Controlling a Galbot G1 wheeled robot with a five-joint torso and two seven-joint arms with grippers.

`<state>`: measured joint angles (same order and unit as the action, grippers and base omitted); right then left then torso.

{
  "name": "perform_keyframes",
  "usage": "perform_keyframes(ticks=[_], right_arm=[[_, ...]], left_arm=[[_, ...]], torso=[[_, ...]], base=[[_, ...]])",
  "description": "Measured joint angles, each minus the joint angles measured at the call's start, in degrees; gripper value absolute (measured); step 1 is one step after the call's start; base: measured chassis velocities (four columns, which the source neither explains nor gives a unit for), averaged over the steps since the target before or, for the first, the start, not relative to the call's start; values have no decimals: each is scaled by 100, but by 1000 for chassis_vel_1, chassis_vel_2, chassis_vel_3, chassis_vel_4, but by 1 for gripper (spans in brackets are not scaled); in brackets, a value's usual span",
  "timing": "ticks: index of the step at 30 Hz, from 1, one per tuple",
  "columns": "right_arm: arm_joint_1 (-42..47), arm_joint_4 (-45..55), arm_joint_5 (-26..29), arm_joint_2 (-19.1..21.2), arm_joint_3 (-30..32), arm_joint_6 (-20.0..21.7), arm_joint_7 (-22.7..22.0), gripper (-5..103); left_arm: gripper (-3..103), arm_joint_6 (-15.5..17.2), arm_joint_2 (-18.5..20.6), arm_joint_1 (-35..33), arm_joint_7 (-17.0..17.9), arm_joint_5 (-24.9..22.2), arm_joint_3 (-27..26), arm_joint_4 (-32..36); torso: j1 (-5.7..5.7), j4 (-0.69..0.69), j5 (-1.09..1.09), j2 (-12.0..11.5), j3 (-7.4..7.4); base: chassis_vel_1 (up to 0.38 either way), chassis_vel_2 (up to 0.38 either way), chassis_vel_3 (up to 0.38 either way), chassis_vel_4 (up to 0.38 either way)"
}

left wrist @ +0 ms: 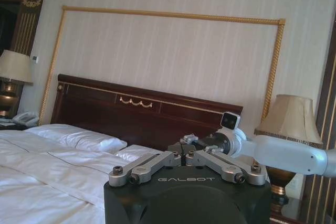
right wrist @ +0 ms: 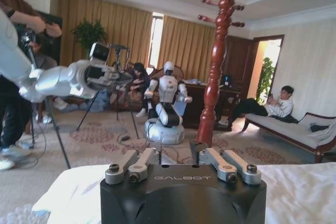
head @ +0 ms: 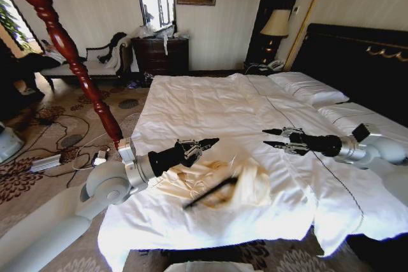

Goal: Pick up the clothes from the bed and hang them on the clothes hanger.

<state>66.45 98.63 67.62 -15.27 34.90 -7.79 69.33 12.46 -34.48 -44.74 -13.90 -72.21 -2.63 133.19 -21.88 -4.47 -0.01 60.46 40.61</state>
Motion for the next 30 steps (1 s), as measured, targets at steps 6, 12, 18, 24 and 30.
perform_keyframes(ticks=[6, 12, 18, 24, 30], right_arm=[[394, 68, -424, -355, -15, -266, -586, 10], [1042, 283, -1178, -734, -31, -410, -1973, 31], [1830, 702, -1913, -963, -155, -107, -3040, 52], [1766, 686, -2665, -1029, -573, 671, -3009, 74], [1356, 219, -2946, -1021, -946, 953, -2763, 95]], left_arm=[[0, -77, -163, -553, 475, 438, -219, -452], [0, -264, -554, -1403, 909, 1411, -495, -1331], [7, -309, -911, -1657, 2190, 1995, -466, -1995], [33, -430, -1007, -2100, 3247, 2723, -706, -2134], [55, -465, -1253, -2799, 3609, 3404, -1176, -2282]], torso=[[0, -1, 2, 0, 0], [0, 3, 0, -1, 0], [0, -2, 2, 0, 0], [1, 1, 0, 0, 0], [0, 2, 0, 0, 0]], base=[[0, 0, 0, 0], [0, 0, 0, 0], [0, 0, 0, 0], [0, 0, 0, 0], [0, 0, 0, 0]])
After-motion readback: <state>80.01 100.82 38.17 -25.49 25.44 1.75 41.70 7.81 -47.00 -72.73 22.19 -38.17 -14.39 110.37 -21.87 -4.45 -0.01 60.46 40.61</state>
